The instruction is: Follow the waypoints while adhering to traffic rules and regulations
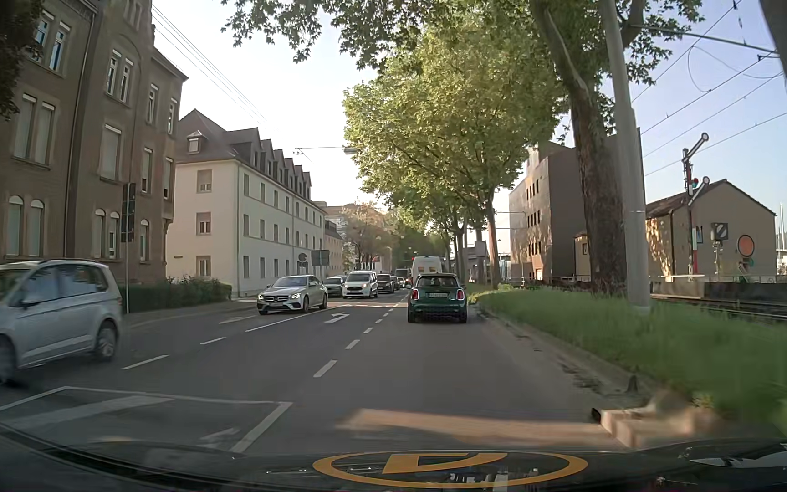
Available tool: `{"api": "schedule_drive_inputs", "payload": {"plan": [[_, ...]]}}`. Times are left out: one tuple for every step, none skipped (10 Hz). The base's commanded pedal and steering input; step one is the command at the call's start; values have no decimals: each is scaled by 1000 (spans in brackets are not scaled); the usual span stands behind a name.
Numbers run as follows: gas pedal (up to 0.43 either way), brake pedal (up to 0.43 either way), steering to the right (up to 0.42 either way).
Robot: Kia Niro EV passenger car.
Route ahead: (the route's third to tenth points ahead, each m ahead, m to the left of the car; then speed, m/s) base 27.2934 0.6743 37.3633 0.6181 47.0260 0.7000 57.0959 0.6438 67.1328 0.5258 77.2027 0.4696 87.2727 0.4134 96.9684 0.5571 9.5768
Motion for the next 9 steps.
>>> {"api": "schedule_drive_inputs", "payload": {"plan": [[177, 0, -1], [177, 0, -1], [169, 0, -1], [150, 0, -1], [150, 0, -1], [150, 0, -1], [150, 0, -1], [150, 0, -1], [138, 0, -1]]}}
